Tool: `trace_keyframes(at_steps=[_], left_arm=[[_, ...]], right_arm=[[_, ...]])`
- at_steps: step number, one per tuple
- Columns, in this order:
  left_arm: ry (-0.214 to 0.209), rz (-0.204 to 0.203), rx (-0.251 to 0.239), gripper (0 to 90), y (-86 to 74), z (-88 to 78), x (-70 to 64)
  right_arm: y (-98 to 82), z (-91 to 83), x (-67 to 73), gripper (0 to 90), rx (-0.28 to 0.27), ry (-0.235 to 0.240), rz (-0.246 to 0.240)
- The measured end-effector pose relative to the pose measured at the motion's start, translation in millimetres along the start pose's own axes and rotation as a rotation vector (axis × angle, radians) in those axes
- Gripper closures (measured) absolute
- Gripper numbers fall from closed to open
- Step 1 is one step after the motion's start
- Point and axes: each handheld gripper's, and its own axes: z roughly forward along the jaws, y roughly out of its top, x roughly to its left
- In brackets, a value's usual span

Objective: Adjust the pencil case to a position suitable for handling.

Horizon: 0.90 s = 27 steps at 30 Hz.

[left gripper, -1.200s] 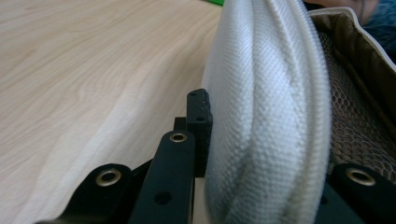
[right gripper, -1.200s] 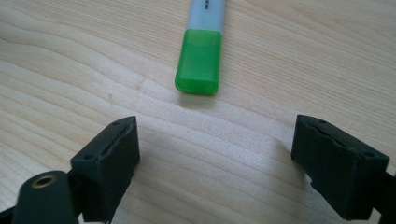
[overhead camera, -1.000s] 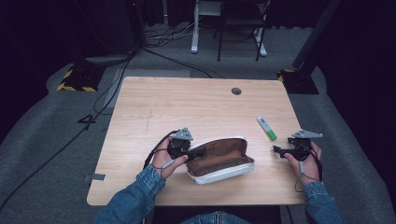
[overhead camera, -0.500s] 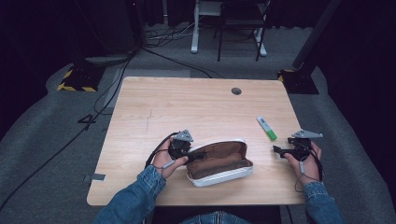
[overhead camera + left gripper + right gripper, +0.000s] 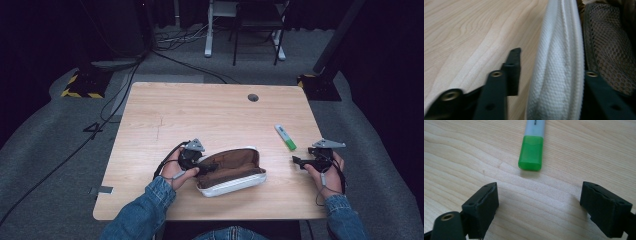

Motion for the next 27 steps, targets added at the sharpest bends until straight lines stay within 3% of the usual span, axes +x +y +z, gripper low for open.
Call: trace_keyframes(at_steps=[3, 6, 21, 27], left_arm=[[0.02, 0.015, -0.002, 36.0, 0.2, 1.3, -1.2], [0.036, 0.022, -0.009, 30.6, 0.5, 0.9, -2.5], [0.137, 0.047, -0.071, 23.7, -2.1, -25.6, -10.0], [0.143, 0.041, -0.088, 23.1, -8.5, -39.2, -13.3]], right_arm=[[0.0, -0.1, -0.1, 15.5, 0.001, 0.001, -0.001], [0.0, -0.1, -0.1, 15.5, 0.001, 0.001, -0.002], [0.0, -0.3, 0.4, 16.9, -0.001, -0.002, 0.002], [1.3, -0.2, 1.6, 17.5, 0.005, -0.012, 0.016]])
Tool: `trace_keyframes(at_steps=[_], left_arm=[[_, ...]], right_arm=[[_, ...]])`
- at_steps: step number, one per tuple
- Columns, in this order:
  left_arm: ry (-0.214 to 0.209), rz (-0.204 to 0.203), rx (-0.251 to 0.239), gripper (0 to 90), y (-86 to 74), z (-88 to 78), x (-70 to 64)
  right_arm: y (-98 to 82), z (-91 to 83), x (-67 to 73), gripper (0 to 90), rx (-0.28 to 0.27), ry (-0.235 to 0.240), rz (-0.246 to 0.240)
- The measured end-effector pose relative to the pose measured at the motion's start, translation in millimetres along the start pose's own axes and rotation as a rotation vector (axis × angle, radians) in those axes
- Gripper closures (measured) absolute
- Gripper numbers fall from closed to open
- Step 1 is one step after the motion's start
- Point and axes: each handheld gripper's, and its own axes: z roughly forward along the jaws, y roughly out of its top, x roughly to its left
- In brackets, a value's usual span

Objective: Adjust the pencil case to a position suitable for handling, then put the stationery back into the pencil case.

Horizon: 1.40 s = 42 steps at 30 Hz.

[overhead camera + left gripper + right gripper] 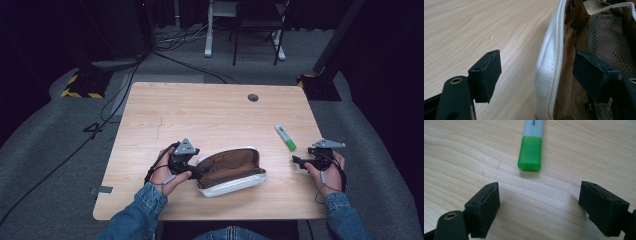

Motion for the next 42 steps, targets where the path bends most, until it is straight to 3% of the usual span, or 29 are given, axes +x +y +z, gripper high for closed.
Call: trace_keyframes(at_steps=[4, 11, 12, 14, 18, 24, 26, 29, 31, 35, 36, 42], left_arm=[[0.038, -0.006, 0.0, 22.3, -4.5, -12.6, -0.2], [0.089, -0.023, -0.019, 20.6, -15.5, -38.3, 2.8], [0.129, -0.022, -0.018, 20.2, -20.7, -44.5, 3.7], [0.151, -0.017, -0.012, 19.6, -23.1, -48.1, 5.0], [0.21, -0.082, -0.005, 16.4, -32.5, -58.4, 12.3], [0.268, -0.12, 0.059, 16.3, -47.4, -61.3, 21.4], [0.314, -0.139, 0.103, 16.4, -56.9, -59.9, 27.4], [0.345, -0.157, 0.14, 16.5, -63.2, -59.1, 31.4], [0.354, -0.182, 0.164, 16.4, -70.2, -58.4, 33.7], [0.36, -0.176, 0.177, 16.2, -75.8, -59.8, 36.0], [0.36, -0.179, 0.185, 16.2, -79.2, -60.6, 36.7], [0.349, -0.175, 0.176, 16.2, -86.8, -62.3, 37.5]], right_arm=[[2.8, -1.8, -0.5, 19.3, 0.001, 0.022, 0.013], [9.3, -4.2, -0.2, 19.1, -0.009, 0.016, 0.016], [11.3, -3.4, -0.3, 19.1, -0.009, 0.015, 0.016], [12.3, -3.1, -0.5, 19.1, -0.008, 0.017, 0.016], [18.5, -0.3, -0.1, 20.0, -0.018, 0.019, 0.016], [28.3, 5.4, 0.6, 22.2, -0.018, 0.022, 0.027], [30.7, 8.3, 0.5, 23.8, -0.01, 0.024, 0.032], [32.6, 11.4, 0.1, 24.9, -0.006, 0.023, 0.027], [35.4, 15.7, 0.3, 27.4, -0.001, 0.027, 0.025], [38.4, 19.4, 0.9, 29.2, 0.0, 0.03, 0.023], [40.8, 23.0, 2.0, 33.1, 0.005, 0.031, 0.018], [46.6, 32.0, 7.0, 37.7, 0.011, 0.019, 0.006]])
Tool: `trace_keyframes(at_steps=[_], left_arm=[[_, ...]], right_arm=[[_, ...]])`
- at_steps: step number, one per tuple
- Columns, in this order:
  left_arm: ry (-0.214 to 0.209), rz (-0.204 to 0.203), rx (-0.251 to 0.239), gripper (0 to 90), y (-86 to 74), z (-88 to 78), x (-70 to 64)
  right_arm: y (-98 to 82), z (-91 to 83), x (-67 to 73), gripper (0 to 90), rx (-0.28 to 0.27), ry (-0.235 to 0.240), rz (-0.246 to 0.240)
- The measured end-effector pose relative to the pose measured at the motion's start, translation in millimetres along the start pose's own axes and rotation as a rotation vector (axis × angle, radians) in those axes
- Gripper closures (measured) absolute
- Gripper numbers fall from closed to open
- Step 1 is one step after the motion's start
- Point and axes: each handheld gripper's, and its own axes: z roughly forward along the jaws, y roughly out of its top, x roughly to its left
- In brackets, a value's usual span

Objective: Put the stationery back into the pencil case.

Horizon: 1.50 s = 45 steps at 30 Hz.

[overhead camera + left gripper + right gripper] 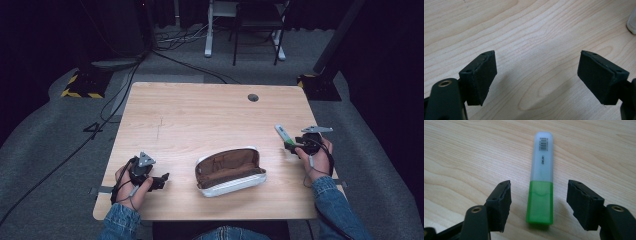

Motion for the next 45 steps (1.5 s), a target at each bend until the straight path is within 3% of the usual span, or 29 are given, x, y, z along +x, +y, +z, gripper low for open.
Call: trace_keyframes(at_steps=[9, 14, 23, 29, 45], left_arm=[[0.023, 0.016, 0.019, 16.1, -8.8, 1.9, 1.3], [0.009, 0.015, -0.012, 15.6, -11.9, 3.3, 3.7], [0.007, 0.011, -0.017, 15.2, -12.8, 3.5, 3.9], [0.009, 0.012, -0.016, 15.1, -12.8, 3.4, 3.8], [0.011, 0.011, -0.019, 15.0, -12.8, 3.8, 3.5]], right_arm=[[5.2, 14.5, -0.7, 43.4, 0.006, -0.021, 0.015], [8.0, 13.2, 0.5, 66.7, 0.022, -0.02, -0.008], [9.5, 11.4, 3.2, 67.0, 0.029, -0.014, -0.03], [10.7, 5.6, 2.5, 67.1, 0.016, 0.003, -0.015], [23.0, -24.9, 6.5, 67.1, -0.026, 0.045, -0.015]])
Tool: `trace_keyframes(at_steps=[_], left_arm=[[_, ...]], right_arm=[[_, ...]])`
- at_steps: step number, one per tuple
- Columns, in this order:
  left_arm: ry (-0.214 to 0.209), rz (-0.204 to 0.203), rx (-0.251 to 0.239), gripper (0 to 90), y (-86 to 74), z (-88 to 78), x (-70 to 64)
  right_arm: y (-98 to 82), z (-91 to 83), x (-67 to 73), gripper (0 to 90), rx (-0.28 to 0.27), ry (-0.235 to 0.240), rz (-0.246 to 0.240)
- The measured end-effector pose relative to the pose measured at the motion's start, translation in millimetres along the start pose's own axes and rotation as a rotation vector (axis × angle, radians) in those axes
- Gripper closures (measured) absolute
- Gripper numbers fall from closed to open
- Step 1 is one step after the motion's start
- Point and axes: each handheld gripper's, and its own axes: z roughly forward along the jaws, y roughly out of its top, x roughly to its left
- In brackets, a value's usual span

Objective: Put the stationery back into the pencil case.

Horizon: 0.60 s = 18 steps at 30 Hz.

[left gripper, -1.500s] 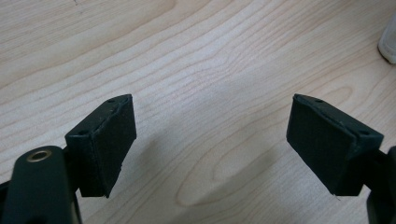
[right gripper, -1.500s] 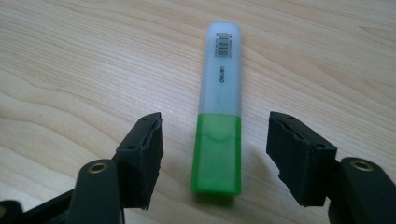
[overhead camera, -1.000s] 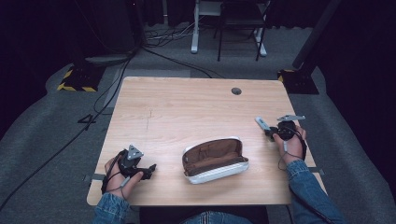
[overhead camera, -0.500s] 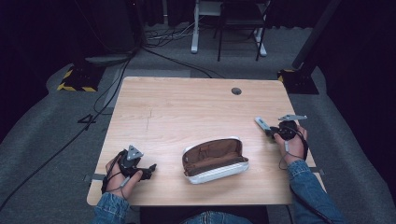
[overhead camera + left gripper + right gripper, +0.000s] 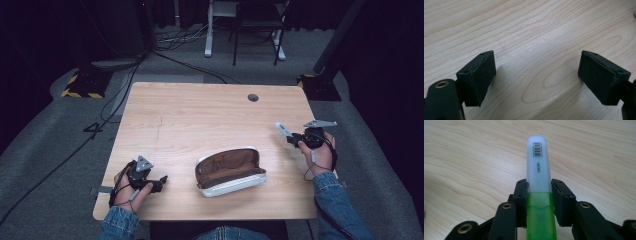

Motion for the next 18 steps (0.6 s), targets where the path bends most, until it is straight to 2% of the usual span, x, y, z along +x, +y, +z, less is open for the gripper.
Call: trace_keyframes(at_steps=[11, 18], left_arm=[[-0.003, -0.003, 0.001, 14.7, 0.3, 0.4, -0.4], [-0.001, -0.002, 0.001, 14.6, 0.5, 0.5, -0.4]], right_arm=[[11.4, -18.4, 11.0, 67.1, -0.025, 0.048, 0.004], [18.9, -27.1, 22.0, 67.1, -0.031, 0.07, -0.024]])
